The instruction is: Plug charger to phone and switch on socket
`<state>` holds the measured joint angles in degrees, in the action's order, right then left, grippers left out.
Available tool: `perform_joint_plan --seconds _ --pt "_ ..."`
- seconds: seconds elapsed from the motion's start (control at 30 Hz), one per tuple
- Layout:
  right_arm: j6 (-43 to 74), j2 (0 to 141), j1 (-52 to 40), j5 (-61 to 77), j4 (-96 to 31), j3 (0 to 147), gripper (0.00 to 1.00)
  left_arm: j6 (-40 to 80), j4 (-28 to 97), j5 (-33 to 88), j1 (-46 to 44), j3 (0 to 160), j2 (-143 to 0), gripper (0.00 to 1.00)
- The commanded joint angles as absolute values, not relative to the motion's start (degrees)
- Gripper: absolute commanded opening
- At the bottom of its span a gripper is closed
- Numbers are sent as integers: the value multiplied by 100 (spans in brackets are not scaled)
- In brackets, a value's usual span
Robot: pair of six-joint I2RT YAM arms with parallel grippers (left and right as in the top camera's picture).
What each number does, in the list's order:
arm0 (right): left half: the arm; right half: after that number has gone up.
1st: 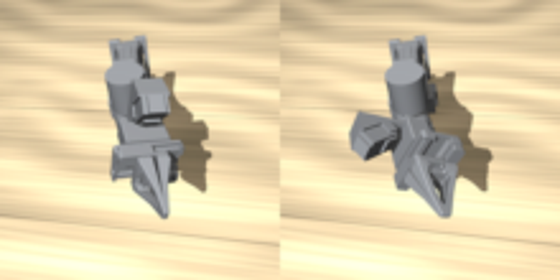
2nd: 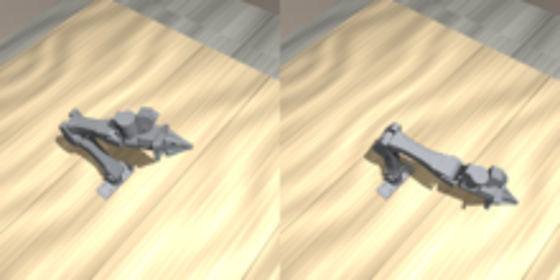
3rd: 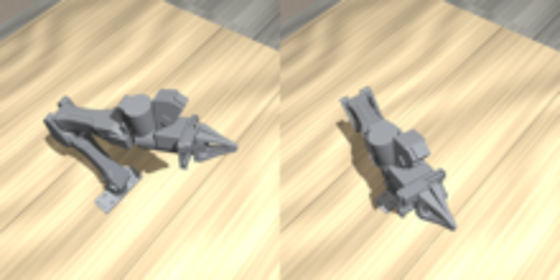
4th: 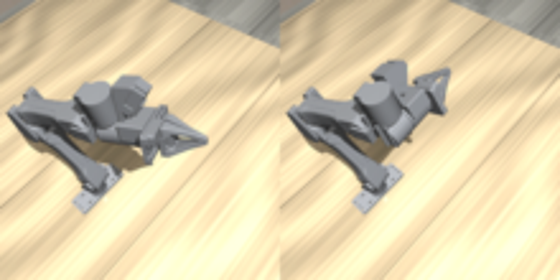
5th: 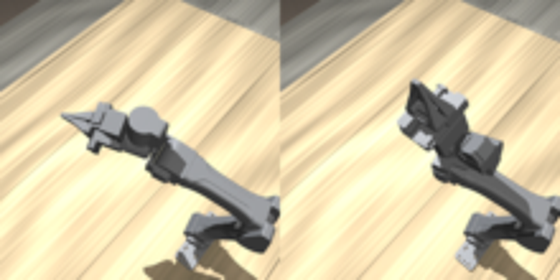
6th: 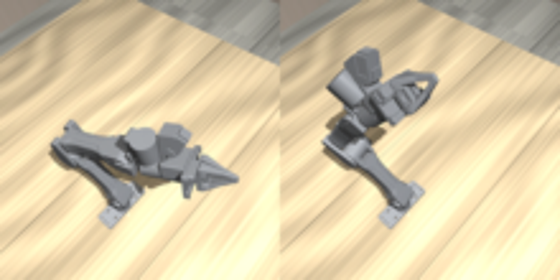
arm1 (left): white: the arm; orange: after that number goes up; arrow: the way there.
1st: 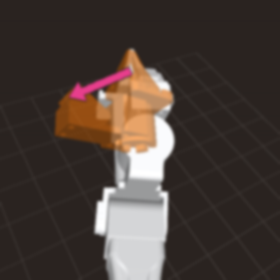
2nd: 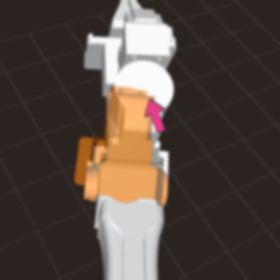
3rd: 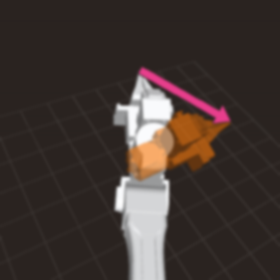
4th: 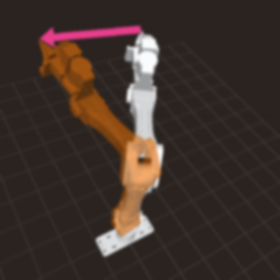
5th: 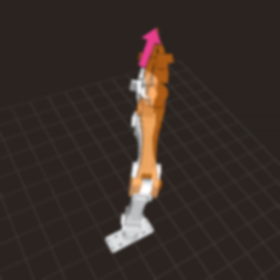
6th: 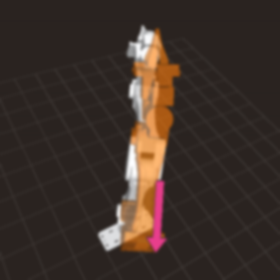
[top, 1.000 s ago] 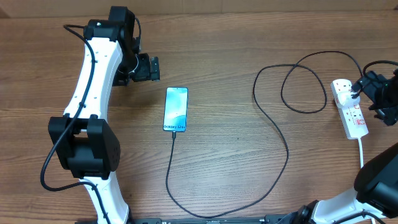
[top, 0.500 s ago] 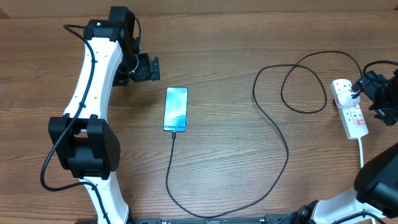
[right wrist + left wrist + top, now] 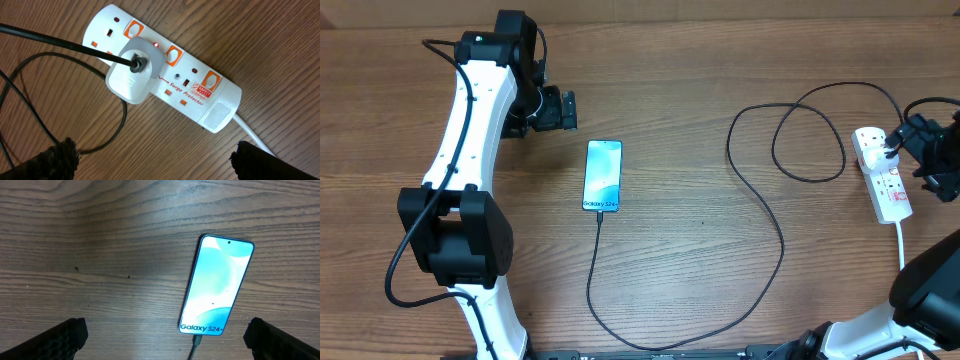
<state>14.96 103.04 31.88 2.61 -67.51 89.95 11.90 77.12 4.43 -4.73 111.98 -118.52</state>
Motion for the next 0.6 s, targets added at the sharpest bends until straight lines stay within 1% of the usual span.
perform_joint_plan --seconds 0.0,0.33,0.57 --pt "1474 10289 3205 268 -6733 9006 100 1245 7708 405 -451 11222 -11775 100" --pt "1474 10289 3205 268 -6733 9006 100 1245 7708 405 -454 11222 -11795 100" --pt "1474 10289 3205 268 -6733 9006 100 1247 7706 403 -447 11222 -11535 100"
